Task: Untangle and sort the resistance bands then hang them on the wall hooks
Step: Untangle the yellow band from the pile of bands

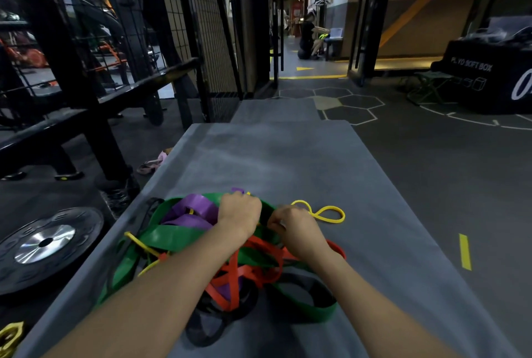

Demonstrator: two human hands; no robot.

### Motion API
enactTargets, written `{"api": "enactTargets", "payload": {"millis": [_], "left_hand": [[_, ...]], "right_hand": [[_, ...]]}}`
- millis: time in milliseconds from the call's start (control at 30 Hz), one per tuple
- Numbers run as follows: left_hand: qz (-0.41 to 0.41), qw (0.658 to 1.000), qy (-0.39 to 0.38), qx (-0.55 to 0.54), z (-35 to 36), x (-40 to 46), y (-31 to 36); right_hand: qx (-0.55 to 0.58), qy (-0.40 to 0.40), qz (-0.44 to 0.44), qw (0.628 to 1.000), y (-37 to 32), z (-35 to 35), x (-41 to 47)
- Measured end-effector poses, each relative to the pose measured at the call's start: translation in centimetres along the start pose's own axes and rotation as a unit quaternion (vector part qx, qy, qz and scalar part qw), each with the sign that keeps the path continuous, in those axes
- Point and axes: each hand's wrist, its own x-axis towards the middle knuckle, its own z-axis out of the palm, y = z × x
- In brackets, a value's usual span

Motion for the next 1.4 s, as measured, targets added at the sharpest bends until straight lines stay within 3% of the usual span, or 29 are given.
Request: {"api": "enactTargets", "payload": {"millis": [500, 633, 767, 867, 1000, 1067, 1233, 1400], "left_hand": [[0.054, 0.988, -0.14, 0.035, 0.4, -0.2, -1.4], [0.044, 0.996, -0.076, -0.009, -0.8, -0.5, -2.0], [0.022, 0.982, -0.025, -0.187, -1.5, -0.3, -4.8], [-0.028, 0.914, 0.012, -0.406, -1.9, -0.7, -7.3], [-0.076, 0.763, 0.027, -0.642, -2.4, -1.9, -9.2], [-0.064, 0.729, -0.005, -0.682, -2.7, -2.6, -9.2], [-0.049, 0.691, -0.017, -0.721, -3.5, -3.0, -8.8], [-0.029, 0.551, 0.028, -0.833, -4.5, -3.3, -8.7]], "right_hand": [[0.018, -0.014, -0.007, 1.0, 0.2, 0.0, -0.4], [0.003, -0.018, 0.013, 1.0, 0.3, -0.6, -0.4], [-0.002, -0.016, 0.036, 0.999, 0.6, -1.4, -0.2], [-0.025, -0.027, 0.053, 0.998, 0.7, -1.8, 0.0], [-0.038, -0.055, 0.064, 0.996, 0.5, -2.2, 0.6], [-0.052, -0.085, 0.06, 0.993, -0.3, -2.6, 1.2], [0.005, -0.075, 0.045, 0.996, -4.1, -3.8, 2.9], [0.049, -0.111, 0.03, 0.992, -6.2, -2.9, 3.8]]}}
